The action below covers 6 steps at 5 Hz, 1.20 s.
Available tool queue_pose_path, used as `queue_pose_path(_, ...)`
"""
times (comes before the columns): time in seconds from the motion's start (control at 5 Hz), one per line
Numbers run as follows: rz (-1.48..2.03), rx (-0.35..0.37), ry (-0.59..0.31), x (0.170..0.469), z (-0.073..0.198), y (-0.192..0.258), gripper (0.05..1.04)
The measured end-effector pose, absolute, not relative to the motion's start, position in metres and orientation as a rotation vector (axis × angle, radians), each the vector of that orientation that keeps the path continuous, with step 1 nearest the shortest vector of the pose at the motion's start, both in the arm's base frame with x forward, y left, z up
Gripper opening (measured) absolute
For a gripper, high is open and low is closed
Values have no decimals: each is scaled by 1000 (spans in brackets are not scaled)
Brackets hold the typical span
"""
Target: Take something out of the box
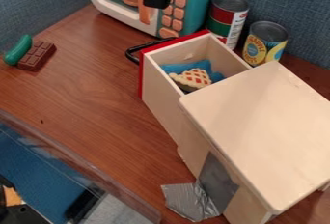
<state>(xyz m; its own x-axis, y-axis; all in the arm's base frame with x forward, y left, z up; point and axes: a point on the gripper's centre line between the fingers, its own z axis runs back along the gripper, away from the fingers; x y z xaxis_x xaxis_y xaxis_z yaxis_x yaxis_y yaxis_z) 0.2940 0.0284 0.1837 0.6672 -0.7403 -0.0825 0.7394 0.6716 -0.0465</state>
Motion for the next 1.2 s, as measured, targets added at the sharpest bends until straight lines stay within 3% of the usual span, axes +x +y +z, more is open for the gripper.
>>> queue_pose_path(0.2, -826, -12, 120, 295, 174, 29, 1001)
queue_pose_path(0.4, -832, 126, 95, 305, 157, 19, 1001)
queue_pose_path(0.8, -873, 310, 16, 306, 127, -12, 1001)
queue_pose_path(1.2, -912, 332, -51, 304, 108, -26, 1001)
